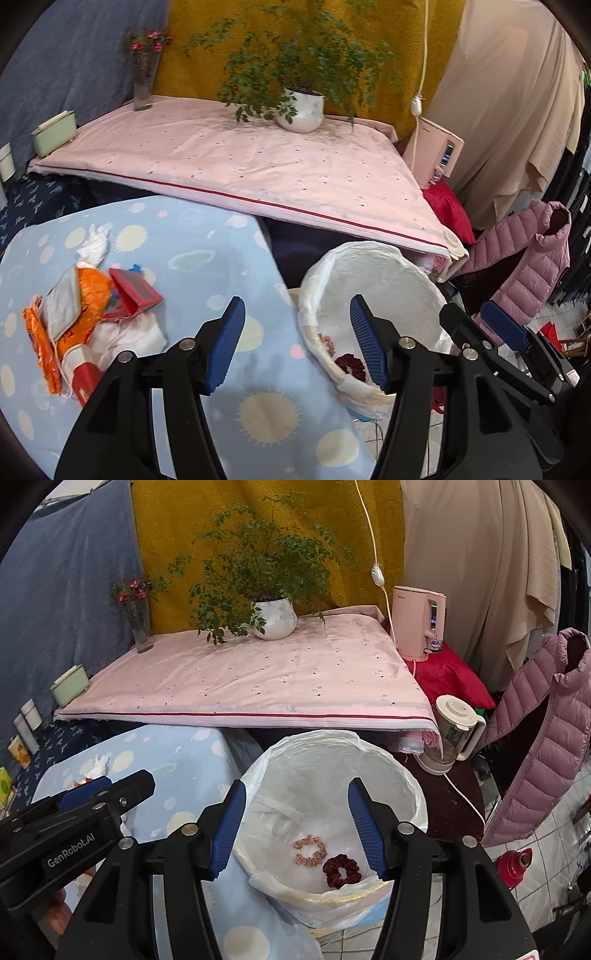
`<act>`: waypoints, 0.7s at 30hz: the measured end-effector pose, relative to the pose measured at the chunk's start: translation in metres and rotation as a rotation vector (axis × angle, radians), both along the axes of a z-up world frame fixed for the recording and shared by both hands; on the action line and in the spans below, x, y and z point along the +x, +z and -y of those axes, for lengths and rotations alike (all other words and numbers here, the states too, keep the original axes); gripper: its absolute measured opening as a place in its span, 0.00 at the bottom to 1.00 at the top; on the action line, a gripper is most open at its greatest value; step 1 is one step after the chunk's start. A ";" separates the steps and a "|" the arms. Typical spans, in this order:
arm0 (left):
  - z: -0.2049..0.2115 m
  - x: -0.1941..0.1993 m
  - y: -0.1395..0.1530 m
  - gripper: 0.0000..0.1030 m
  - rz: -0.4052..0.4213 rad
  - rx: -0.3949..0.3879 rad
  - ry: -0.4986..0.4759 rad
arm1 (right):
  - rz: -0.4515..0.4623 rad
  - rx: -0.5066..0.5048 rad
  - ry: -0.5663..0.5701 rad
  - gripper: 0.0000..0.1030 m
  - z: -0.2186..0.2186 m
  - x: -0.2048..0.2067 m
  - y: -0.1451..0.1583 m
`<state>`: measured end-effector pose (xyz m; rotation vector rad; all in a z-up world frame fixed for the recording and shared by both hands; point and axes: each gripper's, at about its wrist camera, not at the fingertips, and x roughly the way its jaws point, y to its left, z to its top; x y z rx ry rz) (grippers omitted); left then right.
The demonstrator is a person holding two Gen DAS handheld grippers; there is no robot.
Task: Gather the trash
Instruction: 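Grasp the orange plastic bag with the left tool while the right tool grasps the red paper cup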
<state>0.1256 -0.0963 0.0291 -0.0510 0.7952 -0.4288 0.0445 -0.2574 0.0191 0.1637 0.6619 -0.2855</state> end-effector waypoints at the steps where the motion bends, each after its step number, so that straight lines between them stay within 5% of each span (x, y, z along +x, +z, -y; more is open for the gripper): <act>1: -0.005 0.000 0.000 0.55 -0.001 -0.002 0.010 | -0.002 -0.002 0.009 0.55 -0.005 0.001 0.000; 21: -0.173 0.011 -0.038 0.66 -0.091 0.012 0.368 | -0.075 -0.011 0.286 0.59 -0.139 0.022 -0.020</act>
